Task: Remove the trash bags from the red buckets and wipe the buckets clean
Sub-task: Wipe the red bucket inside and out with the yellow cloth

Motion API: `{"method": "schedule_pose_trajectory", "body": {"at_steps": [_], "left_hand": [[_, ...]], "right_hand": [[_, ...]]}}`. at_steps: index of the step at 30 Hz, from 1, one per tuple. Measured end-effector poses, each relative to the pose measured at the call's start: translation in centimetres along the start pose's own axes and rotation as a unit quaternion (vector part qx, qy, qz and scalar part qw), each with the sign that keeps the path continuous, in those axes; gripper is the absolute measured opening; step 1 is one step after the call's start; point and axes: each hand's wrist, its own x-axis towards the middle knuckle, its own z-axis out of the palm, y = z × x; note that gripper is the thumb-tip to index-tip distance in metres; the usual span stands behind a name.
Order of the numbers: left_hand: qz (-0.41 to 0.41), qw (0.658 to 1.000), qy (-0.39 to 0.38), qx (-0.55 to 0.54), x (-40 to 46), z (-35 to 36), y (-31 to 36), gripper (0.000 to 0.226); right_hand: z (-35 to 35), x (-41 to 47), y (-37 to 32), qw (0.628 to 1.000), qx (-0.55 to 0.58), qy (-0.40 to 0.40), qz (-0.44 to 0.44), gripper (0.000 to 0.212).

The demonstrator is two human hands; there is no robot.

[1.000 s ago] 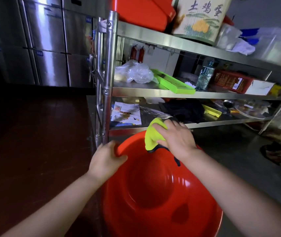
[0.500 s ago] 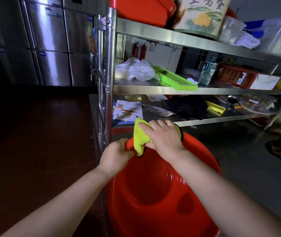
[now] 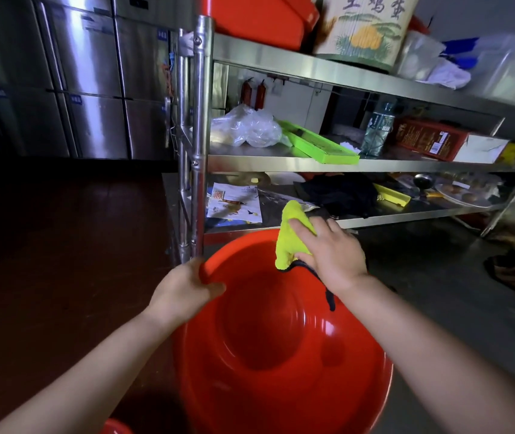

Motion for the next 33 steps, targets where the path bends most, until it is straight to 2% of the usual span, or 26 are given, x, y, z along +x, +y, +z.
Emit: {"method": "schedule_pose_trajectory", "body": {"at_steps": [2, 5, 9, 12, 14, 18, 20, 22, 24, 27, 29, 30, 33], "left_hand": [[0.052, 0.996, -0.022, 0.071, 1.2, -0.2, 2.1, 0.038], [0.112, 0.985, -0.028, 0.13, 2.7, 0.9, 4.1, 0.027], [0.11, 0.986, 0.001, 0.126, 3.5, 1.7, 3.4, 0.014], [0.097, 0.99, 0.012, 0.098, 3.5, 1.6, 3.1, 0.013], [0.065, 0.996, 0.019, 0.064, 3.5, 1.1, 2.1, 0.018], [-0.017, 0.998, 0.061, -0.016, 2.7, 0.0, 0.0, 0.021], [-0.033, 0.997, 0.072, -0.013, 1.9, 0.1, -0.2, 0.017], [-0.034, 0.997, 0.065, 0.012, 1.4, 0.3, 0.0, 0.024], [-0.028, 0.995, 0.072, 0.056, 1.2, 0.1, 1.2, 0.042], [0.07, 0.986, 0.081, 0.124, 2.3, -0.1, 3.6, 0.066], [0.126, 0.976, 0.03, 0.174, 3.4, 0.7, 5.0, 0.059], [0.128, 0.974, 0.006, 0.188, 3.7, 1.2, 5.4, 0.053], [0.123, 0.978, -0.005, 0.168, 4.0, 2.7, 5.7, 0.038]], "right_hand": [[-0.1, 1.0, -0.4, 0.998, 0.02, 0.005, -0.052, 0.079], [0.1, 2.2, -1.5, 0.994, 0.019, -0.003, -0.106, 0.08], [0.8, 2.1, -1.7, 0.996, -0.02, 0.008, -0.084, 0.082], [1.4, 1.5, -1.0, 0.999, -0.037, 0.002, -0.028, 0.082], [1.8, 0.5, 0.0, 0.999, -0.012, -0.018, 0.044, 0.079], [2.2, -2.7, 1.3, 0.974, 0.032, -0.093, 0.204, 0.071], [2.0, -3.7, 1.4, 0.966, 0.04, -0.112, 0.231, 0.069], [1.6, -3.9, 1.6, 0.967, 0.048, -0.117, 0.221, 0.067], [1.1, -3.4, 2.2, 0.971, 0.064, -0.128, 0.192, 0.066], [0.0, -1.6, 2.6, 0.986, 0.074, -0.122, 0.089, 0.065], [-1.0, 0.0, 2.2, 0.988, 0.064, -0.139, 0.01, 0.063], [-1.3, 0.8, 1.7, 0.987, 0.062, -0.148, -0.021, 0.063], [-1.4, 2.2, -0.1, 0.986, 0.06, -0.151, -0.044, 0.065]]}}
